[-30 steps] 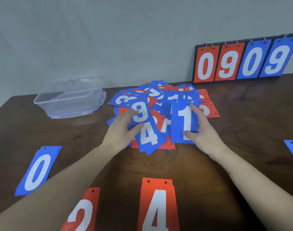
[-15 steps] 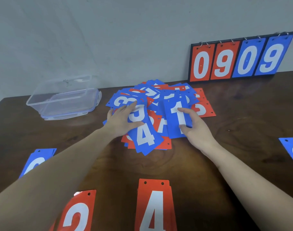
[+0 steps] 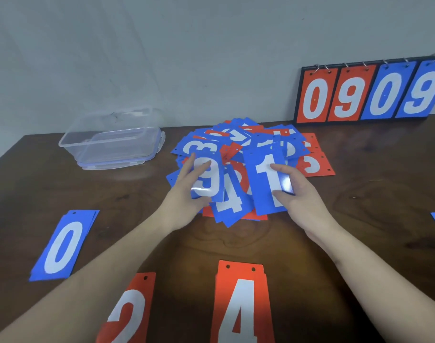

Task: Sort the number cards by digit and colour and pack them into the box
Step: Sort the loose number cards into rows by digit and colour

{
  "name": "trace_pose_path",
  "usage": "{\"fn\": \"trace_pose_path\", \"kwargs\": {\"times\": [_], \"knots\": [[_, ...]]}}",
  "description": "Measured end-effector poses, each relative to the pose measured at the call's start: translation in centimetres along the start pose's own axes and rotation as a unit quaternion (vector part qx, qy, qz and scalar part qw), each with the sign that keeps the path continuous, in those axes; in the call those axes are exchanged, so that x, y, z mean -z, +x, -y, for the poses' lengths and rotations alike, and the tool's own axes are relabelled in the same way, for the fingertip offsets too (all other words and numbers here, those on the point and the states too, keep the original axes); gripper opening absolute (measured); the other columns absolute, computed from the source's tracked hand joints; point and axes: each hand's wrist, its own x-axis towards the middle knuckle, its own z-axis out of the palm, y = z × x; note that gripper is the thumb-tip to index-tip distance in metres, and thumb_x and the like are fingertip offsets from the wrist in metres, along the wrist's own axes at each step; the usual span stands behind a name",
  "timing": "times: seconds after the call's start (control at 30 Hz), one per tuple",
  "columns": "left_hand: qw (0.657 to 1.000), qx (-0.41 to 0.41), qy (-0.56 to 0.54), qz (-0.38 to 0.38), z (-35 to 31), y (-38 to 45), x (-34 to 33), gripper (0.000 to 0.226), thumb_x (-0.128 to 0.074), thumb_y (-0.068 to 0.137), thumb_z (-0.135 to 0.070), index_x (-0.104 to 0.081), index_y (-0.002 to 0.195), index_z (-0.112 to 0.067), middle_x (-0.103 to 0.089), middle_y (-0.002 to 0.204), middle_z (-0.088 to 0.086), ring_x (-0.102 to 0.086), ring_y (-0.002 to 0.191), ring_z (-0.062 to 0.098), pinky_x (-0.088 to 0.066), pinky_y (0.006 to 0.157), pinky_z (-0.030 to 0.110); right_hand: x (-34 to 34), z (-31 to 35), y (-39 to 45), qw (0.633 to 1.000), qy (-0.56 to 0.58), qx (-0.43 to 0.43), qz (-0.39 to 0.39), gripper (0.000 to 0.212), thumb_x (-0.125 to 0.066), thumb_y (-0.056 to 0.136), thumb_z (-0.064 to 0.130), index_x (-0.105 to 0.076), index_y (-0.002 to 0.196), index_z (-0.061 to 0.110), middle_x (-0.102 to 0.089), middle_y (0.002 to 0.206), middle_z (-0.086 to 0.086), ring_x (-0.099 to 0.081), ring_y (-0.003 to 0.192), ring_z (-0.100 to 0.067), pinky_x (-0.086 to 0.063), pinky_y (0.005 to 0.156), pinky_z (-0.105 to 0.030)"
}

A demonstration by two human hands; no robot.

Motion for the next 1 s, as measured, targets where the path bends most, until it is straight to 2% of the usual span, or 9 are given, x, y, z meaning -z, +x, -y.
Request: {"fn": "trace_pose_path", "kwargs": {"times": [0.17,0.23,0.3,0.37,0.5,0.63,0.7,0.87,1.0], "knots": [[0.999,-0.018,-0.024,0.010,0.5,-3.7,1.8,0.096,-0.066,0.090,0.004,-0.021,0.153,-0.054,0.016,0.160,-0.033,-0.012,0.153,0.004,-0.054,0.096,0.028,-2.6,0.5,-1.5,0.999,0.006,0.016,0.029,0.049,-0.057,0.099,0.002,-0.058,0.123,0.045,-0.049,0.124,0.037,-0.050,0.101,0.029,-0.052,0.070,-0.009],[0.999,0.005,-0.053,0.012,0.4,-5.3,2.6,0.092,-0.065,0.091,0.003,-0.028,0.149,-0.057,-0.007,0.159,-0.034,-0.031,0.147,0.011,-0.056,0.093,0.028,-3.7,0.7,-1.9,0.999,0.004,0.023,0.040,0.050,-0.057,0.099,0.002,-0.058,0.119,0.048,-0.050,0.127,0.034,-0.050,0.102,0.027,-0.053,0.071,-0.010],[0.994,0.037,-0.098,-0.003,0.4,-6.8,3.3,0.083,-0.064,0.093,0.003,-0.036,0.141,-0.059,-0.037,0.143,-0.029,-0.061,0.112,0.007,-0.055,0.082,0.020,-4.5,0.9,-2.3,0.999,0.000,0.017,0.052,0.047,-0.058,0.100,0.006,-0.061,0.117,0.051,-0.052,0.132,0.028,-0.054,0.110,0.017,-0.057,0.075,-0.018],[0.986,0.068,-0.150,-0.034,0.6,-8.4,4.3,0.075,-0.063,0.094,0.001,-0.042,0.140,-0.055,-0.046,0.131,-0.028,-0.065,0.085,0.002,-0.056,0.082,0.021,-5.3,1.1,-2.5,0.998,0.002,-0.002,0.063,0.041,-0.059,0.101,0.015,-0.065,0.116,0.052,-0.053,0.138,0.022,-0.058,0.117,0.004,-0.060,0.086,-0.034],[0.963,0.116,-0.221,-0.100,1.7,-11.9,7.4,0.045,-0.063,0.098,-0.014,-0.062,0.132,-0.043,-0.061,0.129,-0.030,-0.058,0.109,-0.015,-0.044,0.100,0.015,-6.8,1.8,-3.4,0.997,0.004,-0.002,0.080,0.031,-0.061,0.100,0.026,-0.071,0.109,0.054,-0.061,0.135,0.020,-0.055,0.127,-0.003,-0.048,0.106,-0.037],[0.943,0.163,-0.230,-0.179,3.5,-15.2,10.4,0.035,-0.061,0.099,-0.014,-0.073,0.115,-0.043,-0.068,0.128,-0.014,-0.063,0.116,0.003,-0.044,0.110,0.035,-9.1,2.7,-4.4,0.992,0.045,-0.002,0.121,0.043,-0.061,0.100,0.008,-0.063,0.129,0.038,-0.071,0.114,0.019,-0.067,0.105,0.006,-0.056,0.086,-0.020],[0.935,0.162,-0.244,-0.201,4.5,-16.8,11.7,0.042,-0.062,0.097,-0.005,-0.069,0.124,-0.036,-0.068,0.130,-0.008,-0.066,0.116,0.015,-0.045,0.110,0.047,-10.4,3.1,-4.9,0.985,0.063,-0.012,0.162,0.065,-0.062,0.096,-0.002,-0.045,0.139,0.044,-0.076,0.104,0.015,-0.073,0.099,-0.006,-0.060,0.078,-0.025],[0.925,0.158,-0.265,-0.221,5.8,-20.6,13.7,0.080,-0.063,0.093,0.005,-0.035,0.148,-0.045,-0.071,0.120,-0.014,-0.070,0.109,0.014,-0.061,0.081,0.030,-14.2,3.6,-5.3,0.979,0.018,-0.013,0.204,0.096,-0.064,0.092,-0.007,-0.016,0.154,0.048,-0.074,0.117,0.011,-0.070,0.109,-0.013,-0.056,0.091,-0.038],[0.920,0.175,-0.257,-0.238,6.7,-23.3,14.7,0.080,-0.062,0.093,0.007,-0.039,0.133,-0.058,-0.070,0.120,-0.017,-0.069,0.109,0.010,-0.059,0.078,0.023,-17.2,4.7,-5.6,0.972,0.020,-0.014,0.233,0.075,-0.066,0.090,-0.008,-0.039,0.139,0.042,-0.073,0.114,0.009,-0.072,0.102,-0.014,-0.059,0.083,-0.039]]}}
